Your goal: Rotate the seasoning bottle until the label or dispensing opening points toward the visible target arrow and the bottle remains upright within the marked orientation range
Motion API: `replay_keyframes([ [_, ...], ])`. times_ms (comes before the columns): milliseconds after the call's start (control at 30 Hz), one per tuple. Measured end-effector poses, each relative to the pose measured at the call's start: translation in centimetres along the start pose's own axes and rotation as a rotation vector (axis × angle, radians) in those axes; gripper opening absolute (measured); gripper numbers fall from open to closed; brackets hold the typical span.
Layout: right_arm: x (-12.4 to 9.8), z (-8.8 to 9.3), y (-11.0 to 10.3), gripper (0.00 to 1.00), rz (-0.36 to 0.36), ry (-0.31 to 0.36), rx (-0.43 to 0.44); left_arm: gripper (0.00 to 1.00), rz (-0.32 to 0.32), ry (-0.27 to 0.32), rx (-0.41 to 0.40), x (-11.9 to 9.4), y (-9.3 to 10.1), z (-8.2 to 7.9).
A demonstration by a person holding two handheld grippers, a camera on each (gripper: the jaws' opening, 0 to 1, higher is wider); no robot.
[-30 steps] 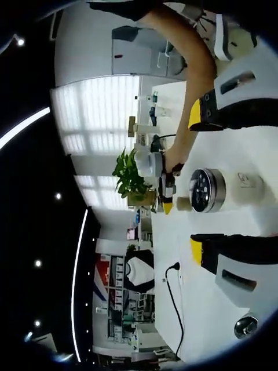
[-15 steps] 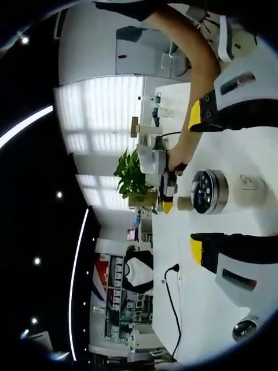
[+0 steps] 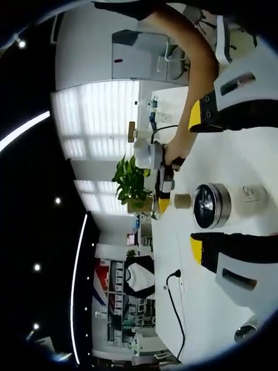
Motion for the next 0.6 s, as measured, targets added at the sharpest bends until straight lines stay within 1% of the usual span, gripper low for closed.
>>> replay_keyframes([
  [33,-0.6,0.0,-0.2,0.37,-0.004,0.0,-0.006,0.74,0.007,0.002,0.004,0.0,0.4,0.0],
  [133,-1.6,0.0,-0.6,0.37,-0.017,0.005,0.0,0.73,0.017,0.002,0.004,0.1,0.9,-0.2],
  [333,-3.2,-0.2,-1.8,0.37,-0.04,0.022,-0.001,0.72,0.04,0.016,0.005,0.2,1.9,-0.5],
  [600,-5.5,-0.8,-3.7,0.37,-0.072,0.053,0.006,0.71,0.065,0.004,0.012,0.5,2.6,-0.2],
])
Point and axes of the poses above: the point that each gripper's makers call its tool centre point, and the gripper's own axes: x roughly forward along the fingers, y roughly to its right, z roughly out of its underside, the point moved 3 cm from there along -x, roughly backward along the fingers, and after that the axes turned 1 degree about -z, right-handed, at the moved point
